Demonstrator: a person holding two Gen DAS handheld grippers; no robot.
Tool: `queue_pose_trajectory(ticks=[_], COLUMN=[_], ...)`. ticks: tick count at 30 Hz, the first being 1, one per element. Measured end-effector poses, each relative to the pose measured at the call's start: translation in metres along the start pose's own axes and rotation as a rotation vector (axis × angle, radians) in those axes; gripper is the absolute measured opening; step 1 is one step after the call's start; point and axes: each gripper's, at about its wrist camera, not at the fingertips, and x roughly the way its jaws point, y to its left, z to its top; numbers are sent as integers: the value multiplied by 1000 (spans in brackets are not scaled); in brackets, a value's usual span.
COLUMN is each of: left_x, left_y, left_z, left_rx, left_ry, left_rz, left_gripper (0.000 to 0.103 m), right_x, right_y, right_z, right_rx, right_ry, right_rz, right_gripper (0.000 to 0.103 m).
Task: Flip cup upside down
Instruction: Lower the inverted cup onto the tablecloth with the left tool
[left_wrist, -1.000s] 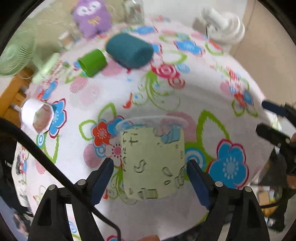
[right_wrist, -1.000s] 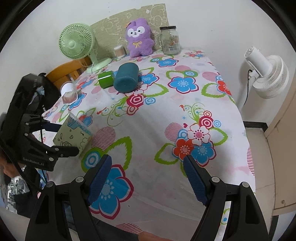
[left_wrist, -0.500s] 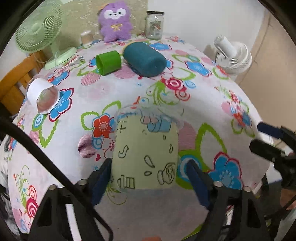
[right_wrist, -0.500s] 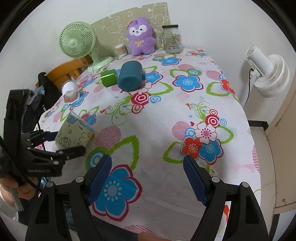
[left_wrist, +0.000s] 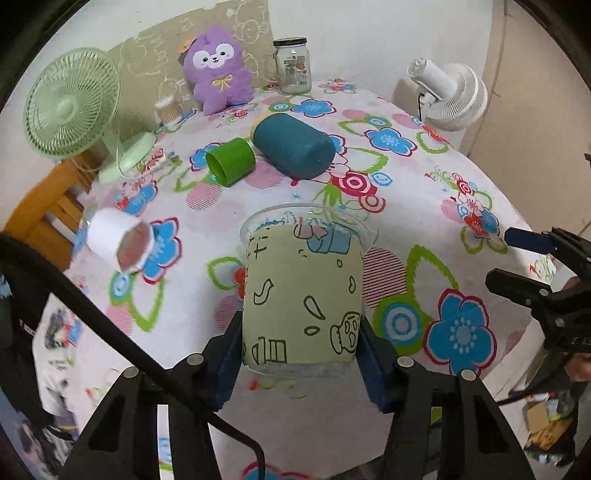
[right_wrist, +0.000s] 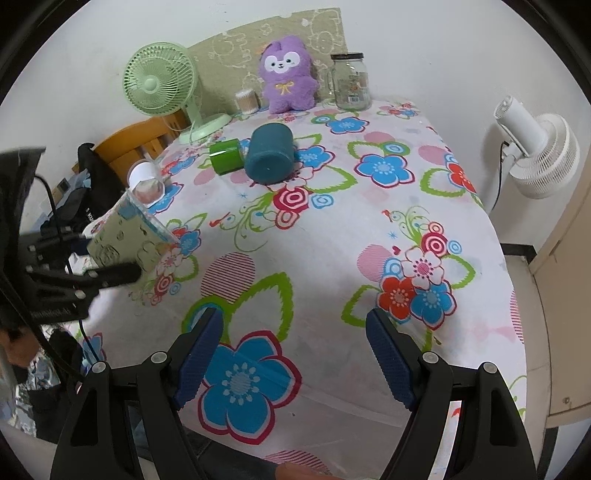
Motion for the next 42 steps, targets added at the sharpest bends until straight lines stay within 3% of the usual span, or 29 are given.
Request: queue_pose_trajectory(ticks=[6,13,24,31,36,40,42], left_x=[1,22,60,78,83,80,77], left_y=[2,-19,-45,-54,-57,-59,-61], left_z=[11,14,13,33,42,47,52], left_rx=[103,285,442,456,460,443,431], left_ry=[206,555,860,906,905,885,862], left_rz=[-35,-31,-4,-13,-5,-36,-54], left_gripper=[58,58,60,63,64,82,85], right_x=[0,2,9,4,0,-1,0], right_y=[10,17,18,33,40,37,36], right_z=[4,5,-5,-17,-20,-18,-16], right_rx=[-31,-56,-99,-198,-241,-231,-228], right_ry=[-13,-21,-2,-35,-59,-63,-65], right_rz=[22,38,82,192,203,212,215], right_gripper=[82,82,82,82,82,82,82])
